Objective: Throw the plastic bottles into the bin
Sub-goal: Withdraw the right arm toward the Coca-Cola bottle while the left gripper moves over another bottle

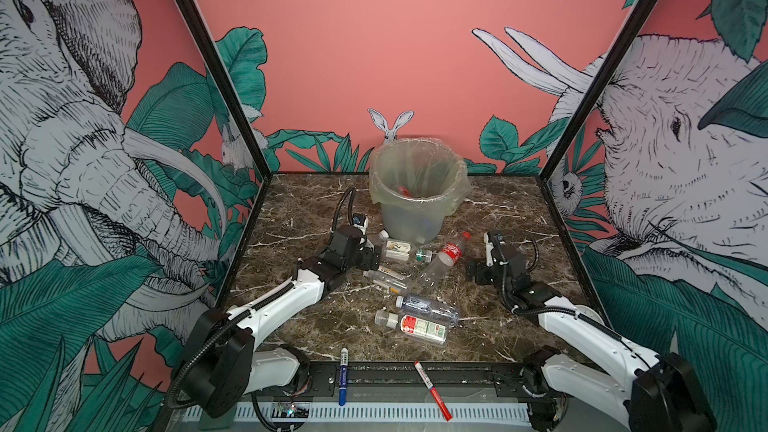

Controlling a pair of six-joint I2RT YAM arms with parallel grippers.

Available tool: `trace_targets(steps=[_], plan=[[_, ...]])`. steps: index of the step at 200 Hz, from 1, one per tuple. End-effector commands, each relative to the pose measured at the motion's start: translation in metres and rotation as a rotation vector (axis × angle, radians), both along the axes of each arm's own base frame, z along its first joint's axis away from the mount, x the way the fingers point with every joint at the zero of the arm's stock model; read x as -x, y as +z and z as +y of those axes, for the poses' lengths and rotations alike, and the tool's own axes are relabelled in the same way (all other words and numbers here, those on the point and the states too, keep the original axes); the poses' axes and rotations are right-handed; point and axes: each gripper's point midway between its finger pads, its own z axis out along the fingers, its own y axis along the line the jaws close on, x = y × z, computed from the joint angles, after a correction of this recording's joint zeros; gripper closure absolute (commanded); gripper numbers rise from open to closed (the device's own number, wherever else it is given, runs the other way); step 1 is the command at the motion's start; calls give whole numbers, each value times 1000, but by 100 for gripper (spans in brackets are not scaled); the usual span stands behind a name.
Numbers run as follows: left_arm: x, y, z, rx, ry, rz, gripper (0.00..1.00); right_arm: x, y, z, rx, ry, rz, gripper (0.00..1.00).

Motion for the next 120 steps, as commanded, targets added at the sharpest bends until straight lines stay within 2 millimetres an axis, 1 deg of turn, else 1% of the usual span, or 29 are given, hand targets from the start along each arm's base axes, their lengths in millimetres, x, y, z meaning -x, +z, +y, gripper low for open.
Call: trace_targets(steps=[1,18,41,78,101,120], plan=[[2,-6,7,-29,-2,57,5,-8,23,0,-32,-12,-92,1],[2,-11,9,-40,0,78,5,-9,29,-5,-41,-34,-120,1],[-1,-19,15,-71,15,117,5,-7,28,-10,-34,-50,-112,1],[-6,-29,21,-102,28,140,5,-7,27,-6,-47,-35,-99,1],[-9,-32,23,-116,35,146,5,-9,21,-5,-45,-34,-88,1],[-13,-33,24,-132,43,140,4,-13,11,2,-57,-17,-63,1]])
